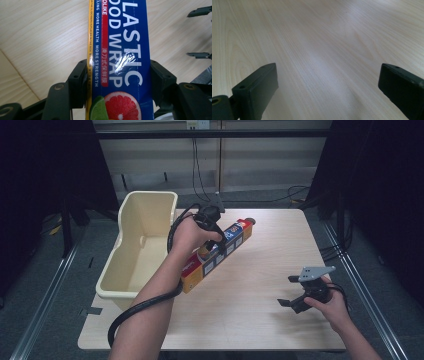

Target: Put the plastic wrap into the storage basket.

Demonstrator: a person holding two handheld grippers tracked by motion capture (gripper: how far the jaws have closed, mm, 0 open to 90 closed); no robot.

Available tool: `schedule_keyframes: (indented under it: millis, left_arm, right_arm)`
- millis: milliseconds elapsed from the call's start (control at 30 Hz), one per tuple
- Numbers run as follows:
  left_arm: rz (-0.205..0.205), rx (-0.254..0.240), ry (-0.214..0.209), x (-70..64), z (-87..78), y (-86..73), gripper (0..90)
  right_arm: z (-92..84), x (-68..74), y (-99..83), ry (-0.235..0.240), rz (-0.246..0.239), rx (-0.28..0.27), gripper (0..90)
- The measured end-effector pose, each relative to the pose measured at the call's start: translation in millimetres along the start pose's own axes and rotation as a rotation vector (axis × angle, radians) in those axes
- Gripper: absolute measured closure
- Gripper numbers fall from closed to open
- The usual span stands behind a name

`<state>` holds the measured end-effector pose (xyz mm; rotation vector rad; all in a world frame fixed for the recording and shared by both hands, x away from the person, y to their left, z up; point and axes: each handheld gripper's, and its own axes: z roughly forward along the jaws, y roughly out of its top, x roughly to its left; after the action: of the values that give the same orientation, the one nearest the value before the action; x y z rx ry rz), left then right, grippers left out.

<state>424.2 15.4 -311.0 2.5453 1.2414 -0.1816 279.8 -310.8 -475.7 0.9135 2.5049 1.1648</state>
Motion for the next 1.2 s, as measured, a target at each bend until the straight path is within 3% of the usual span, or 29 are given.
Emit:
schedule_keyframes:
  millis: [67,667,1200]
  left_arm:
    - [-0.007,-0.007,-0.016,1.9,-7.2,-1.7,41.2]
    - [-0.064,-0.015,0.017,9.8,-48.8,-12.4,41.2]
    - [-0.112,-0.029,0.035,17.1,-74.7,-17.0,41.2]
  right_arm:
    - [0.6,0.3,0.1,0.006,-0.002,-0.001,2.5]
    - [1.7,1.8,0.5,0.003,-0.007,0.004,2.5]
    - [1.6,1.9,0.3,0.008,-0.010,0.007,2.5]
